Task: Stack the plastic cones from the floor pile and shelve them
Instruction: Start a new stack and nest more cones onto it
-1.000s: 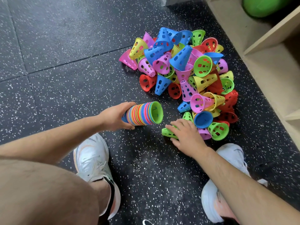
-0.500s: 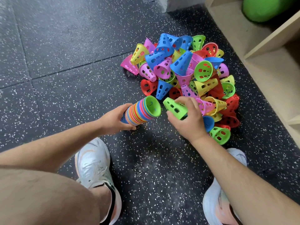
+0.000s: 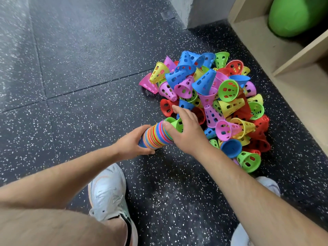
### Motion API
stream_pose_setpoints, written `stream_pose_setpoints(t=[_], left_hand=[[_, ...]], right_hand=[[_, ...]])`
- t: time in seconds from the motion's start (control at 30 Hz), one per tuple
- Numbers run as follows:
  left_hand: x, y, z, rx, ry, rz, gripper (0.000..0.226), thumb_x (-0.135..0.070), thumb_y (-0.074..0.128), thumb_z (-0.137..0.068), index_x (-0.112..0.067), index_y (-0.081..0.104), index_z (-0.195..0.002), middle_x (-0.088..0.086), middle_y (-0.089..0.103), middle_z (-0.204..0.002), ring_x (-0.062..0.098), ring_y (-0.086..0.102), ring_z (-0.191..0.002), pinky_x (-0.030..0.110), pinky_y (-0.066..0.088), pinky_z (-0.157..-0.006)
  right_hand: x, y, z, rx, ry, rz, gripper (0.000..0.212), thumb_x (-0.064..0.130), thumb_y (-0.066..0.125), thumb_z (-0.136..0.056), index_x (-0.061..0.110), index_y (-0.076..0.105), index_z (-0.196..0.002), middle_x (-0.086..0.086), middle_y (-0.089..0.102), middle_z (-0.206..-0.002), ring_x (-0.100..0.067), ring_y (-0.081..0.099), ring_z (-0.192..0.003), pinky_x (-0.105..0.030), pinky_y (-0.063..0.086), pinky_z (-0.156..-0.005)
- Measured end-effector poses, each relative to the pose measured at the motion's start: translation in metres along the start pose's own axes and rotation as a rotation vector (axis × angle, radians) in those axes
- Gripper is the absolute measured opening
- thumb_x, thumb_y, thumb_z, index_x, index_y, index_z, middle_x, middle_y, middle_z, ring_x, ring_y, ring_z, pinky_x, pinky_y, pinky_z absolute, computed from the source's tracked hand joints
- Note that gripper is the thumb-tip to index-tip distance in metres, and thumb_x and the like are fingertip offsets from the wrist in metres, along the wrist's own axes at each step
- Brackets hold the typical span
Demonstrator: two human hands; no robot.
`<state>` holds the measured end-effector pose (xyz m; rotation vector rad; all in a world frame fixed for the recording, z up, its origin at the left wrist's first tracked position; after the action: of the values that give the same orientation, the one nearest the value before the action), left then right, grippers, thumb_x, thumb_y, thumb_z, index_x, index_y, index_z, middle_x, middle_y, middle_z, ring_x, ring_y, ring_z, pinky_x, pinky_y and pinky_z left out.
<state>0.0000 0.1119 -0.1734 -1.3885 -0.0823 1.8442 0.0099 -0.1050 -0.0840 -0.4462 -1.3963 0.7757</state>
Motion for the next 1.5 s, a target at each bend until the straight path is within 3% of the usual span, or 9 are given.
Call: stream_pose_setpoints(t=[0.13, 0.27, 0.37, 0.5, 0.57, 0.83, 1.2, 1.4, 1.5], left_hand=[[0.0, 0.002, 0.002, -0.034, -0.007, -0.008, 0.087, -0.047, 0.09, -0.064, -0.038, 0.047, -0.139, -0.016, 0.063, -0.122, 0.005, 0.063, -0.112, 0.039, 0.053, -0.103], [-0.009, 0.004, 0.0, -0.08, -0.007, 0.038, 0.087, -0.035, 0.096, -0.066, -0.041, 0.038, -0.131, -0.02, 0.062, -0.113, -0.006, 0.063, -0.098, 0.025, 0.053, -0.095], [-0.02, 0.003, -0.007, -0.106, 0.014, 0.097, 0.086, -0.048, 0.094, -0.062, -0.045, 0.04, -0.128, -0.017, 0.065, -0.115, 0.005, 0.066, -0.103, 0.036, 0.055, -0.096], [-0.02, 0.002, -0.011, -0.153, 0.055, 0.131, 0.081, -0.048, 0.092, -0.064, -0.045, 0.046, -0.131, -0.015, 0.066, -0.116, 0.012, 0.068, -0.105, 0.043, 0.056, -0.098], [-0.022, 0.0, -0.015, -0.185, 0.065, 0.155, 0.079, -0.037, 0.095, -0.068, -0.046, 0.046, -0.129, -0.015, 0.067, -0.116, 0.01, 0.068, -0.104, 0.039, 0.055, -0.1], [-0.025, -0.015, -0.033, -0.192, 0.038, 0.209, 0.079, -0.029, 0.097, -0.069, -0.05, 0.044, -0.124, -0.026, 0.065, -0.112, 0.005, 0.067, -0.102, 0.021, 0.053, -0.092], [-0.022, -0.017, -0.04, -0.13, 0.028, 0.225, 0.081, -0.047, 0.09, -0.065, -0.056, 0.041, -0.128, -0.014, 0.066, -0.118, 0.011, 0.067, -0.11, 0.043, 0.053, -0.104], [-0.024, -0.017, -0.038, -0.126, 0.038, 0.221, 0.082, -0.048, 0.091, -0.065, -0.059, 0.039, -0.128, -0.016, 0.066, -0.119, 0.009, 0.067, -0.11, 0.042, 0.053, -0.104], [-0.025, -0.017, -0.036, -0.114, 0.041, 0.234, 0.084, -0.039, 0.093, -0.068, -0.047, 0.04, -0.134, -0.012, 0.067, -0.12, 0.009, 0.067, -0.11, 0.042, 0.054, -0.104]], right_hand=[[0.01, 0.023, -0.008, 0.198, 0.06, -0.011, 0.082, 0.068, 0.043, -0.094, 0.026, 0.016, -0.159, 0.002, 0.022, -0.162, -0.015, 0.015, -0.149, -0.036, 0.015, -0.122], [0.018, 0.033, -0.017, 0.174, 0.055, -0.066, 0.084, 0.072, 0.042, -0.091, 0.024, 0.022, -0.157, 0.003, 0.028, -0.16, -0.014, 0.02, -0.148, -0.04, 0.02, -0.122], [0.017, 0.03, -0.027, 0.201, 0.032, -0.092, 0.084, 0.074, 0.04, -0.09, 0.022, 0.029, -0.155, 0.003, 0.033, -0.156, -0.012, 0.025, -0.146, -0.036, 0.021, -0.121], [0.0, 0.013, -0.038, -0.117, 0.003, -0.177, 0.051, 0.055, 0.039, -0.095, 0.016, 0.065, -0.117, 0.003, 0.062, -0.118, -0.012, 0.051, -0.115, -0.036, 0.038, -0.106], [-0.021, 0.005, -0.042, -0.309, 0.107, -0.094, 0.027, 0.033, 0.049, -0.098, 0.013, 0.065, -0.109, -0.001, 0.061, -0.111, -0.02, 0.053, -0.107, -0.042, 0.041, -0.1], [-0.056, 0.01, -0.064, -0.222, 0.281, 0.189, 0.053, 0.023, 0.055, -0.098, 0.007, 0.038, -0.147, -0.01, 0.041, -0.148, -0.03, 0.039, -0.136, -0.04, 0.034, -0.111], [-0.067, 0.009, -0.053, -0.261, 0.088, 0.225, 0.007, 0.018, 0.063, -0.094, 0.016, 0.065, -0.1, -0.002, 0.062, -0.099, -0.029, 0.048, -0.1, -0.038, 0.037, -0.088], [-0.054, -0.01, -0.032, -0.344, -0.04, -0.014, 0.008, 0.016, 0.059, -0.096, 0.012, 0.062, -0.103, -0.003, 0.054, -0.11, -0.022, 0.054, -0.104, -0.041, 0.046, -0.092], [-0.045, -0.024, -0.024, -0.504, -0.098, -0.091, 0.013, 0.02, 0.055, -0.099, 0.011, 0.057, -0.107, -0.014, 0.052, -0.129, -0.022, 0.05, -0.122, -0.028, 0.042, -0.105]])
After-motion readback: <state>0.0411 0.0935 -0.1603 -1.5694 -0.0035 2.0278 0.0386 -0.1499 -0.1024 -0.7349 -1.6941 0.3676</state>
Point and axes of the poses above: each hand's wrist, its own z-axis away from the middle knuckle, its own y-axis out of the palm, x = y × z, the point moved 3 cm from there along -z, towards the middle knuckle
